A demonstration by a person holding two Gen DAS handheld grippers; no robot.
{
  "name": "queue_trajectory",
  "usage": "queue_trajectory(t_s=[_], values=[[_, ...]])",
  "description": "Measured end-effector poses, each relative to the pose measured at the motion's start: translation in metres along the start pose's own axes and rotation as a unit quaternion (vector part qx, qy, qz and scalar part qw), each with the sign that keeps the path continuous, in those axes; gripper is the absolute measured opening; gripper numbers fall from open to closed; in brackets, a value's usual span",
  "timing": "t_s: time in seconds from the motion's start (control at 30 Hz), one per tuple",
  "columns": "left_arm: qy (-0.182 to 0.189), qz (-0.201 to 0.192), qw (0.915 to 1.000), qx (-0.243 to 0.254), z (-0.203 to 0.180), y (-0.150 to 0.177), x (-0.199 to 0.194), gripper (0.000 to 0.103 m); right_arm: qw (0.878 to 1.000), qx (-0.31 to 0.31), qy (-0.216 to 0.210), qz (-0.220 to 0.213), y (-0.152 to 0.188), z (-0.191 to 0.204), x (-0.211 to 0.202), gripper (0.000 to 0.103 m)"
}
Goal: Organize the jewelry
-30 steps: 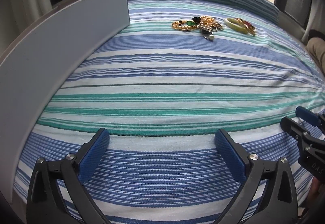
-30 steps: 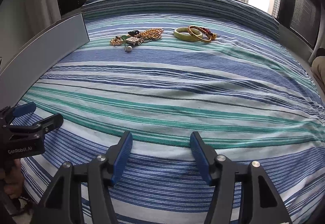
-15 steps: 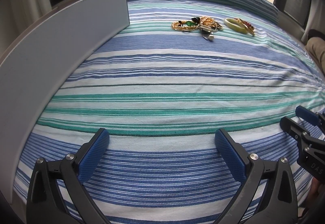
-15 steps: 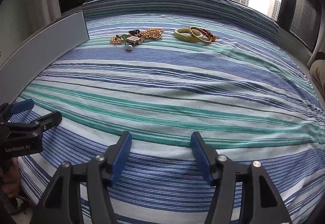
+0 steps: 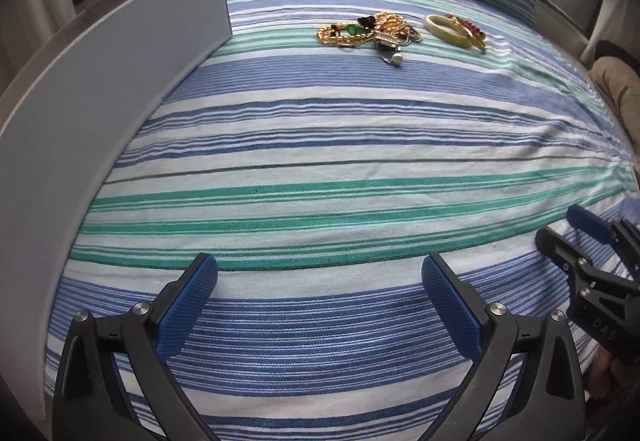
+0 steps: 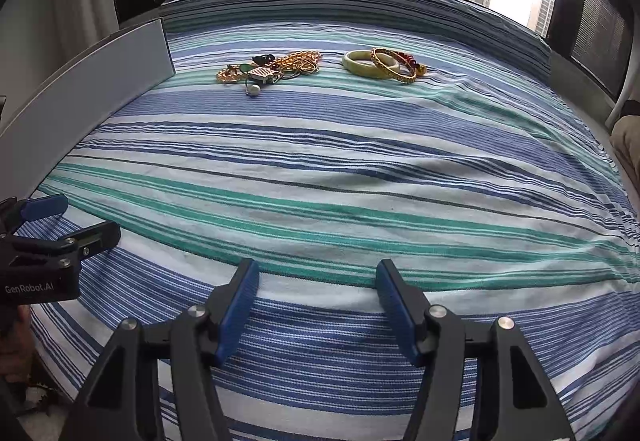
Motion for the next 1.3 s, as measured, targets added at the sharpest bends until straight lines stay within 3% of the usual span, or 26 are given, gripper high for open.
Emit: queue_trajectory(t_s=[0.17, 0.27, 0.37, 0.4, 0.53, 0.57, 0.6, 0.63, 0.67, 0.7, 0.97, 1.17, 1.3], values=[[0.067, -0.033, 0.9972, 0.002, -0.02, -0.067, -0.034, 0.102, 0.999, 0.033, -0.019, -0.002, 0.004, -0.007, -0.009, 0.062], [0.092, -0.026, 0.9953, 0.018, -0.046, -0.112, -0.018, 0.102, 0.999, 0.033, -0.02, -0.014, 0.0, -0.009, -0.015, 0.062], [0.054, -0.035, 0.9972, 0.037, -0.067, -0.146, 0.022, 0.095, 0.999, 0.033, -0.024, -0.027, -0.005, -0.009, -0.023, 0.062], [0.042, -0.037, 0.9973, 0.047, -0.072, -0.153, 0.036, 0.088, 0.999, 0.033, -0.025, -0.03, -0.005, -0.009, -0.025, 0.062], [0.021, -0.019, 0.9985, 0.048, -0.085, -0.169, 0.083, 0.076, 0.999, 0.03, -0.03, -0.033, -0.005, -0.01, -0.031, 0.062], [0.014, -0.016, 0.9987, 0.046, -0.086, -0.169, 0.091, 0.074, 0.998, 0.03, -0.031, -0.033, -0.003, -0.01, -0.032, 0.062], [0.006, -0.017, 0.9987, 0.047, -0.087, -0.169, 0.095, 0.064, 0.998, 0.031, -0.033, -0.032, -0.001, -0.011, -0.032, 0.062], [-0.008, -0.036, 0.998, 0.051, -0.086, -0.171, 0.094, 0.046, 0.998, 0.032, -0.034, -0.031, 0.0, -0.012, -0.032, 0.062], [0.002, -0.043, 0.9973, 0.059, -0.089, -0.17, 0.093, 0.032, 0.998, 0.033, -0.035, -0.03, 0.002, -0.014, -0.032, 0.062], [0.007, -0.047, 0.9971, 0.06, -0.09, -0.169, 0.091, 0.029, 0.998, 0.035, -0.035, -0.028, 0.003, -0.016, -0.031, 0.062], [0.063, -0.044, 0.9956, 0.054, -0.071, -0.12, 0.041, 0.029, 0.997, 0.05, -0.037, -0.037, 0.002, -0.024, -0.036, 0.062], [0.059, -0.017, 0.9969, 0.049, -0.034, -0.059, 0.012, 0.029, 0.998, 0.048, -0.037, -0.035, 0.003, -0.019, -0.038, 0.062], [0.03, -0.008, 0.9988, 0.037, -0.007, -0.033, 0.003, 0.031, 0.998, 0.044, -0.044, -0.026, 0.003, -0.012, -0.037, 0.062]])
Point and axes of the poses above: each gripper's, at about its wrist camera, not at the fingertips, and x roughly the way its jaws point, z to its left, y to its underside, the point moved 9 cm from there along x, roughly the way its jaws point, and after that the axes turned 11 degrees about -y, right-handed, at the moved point
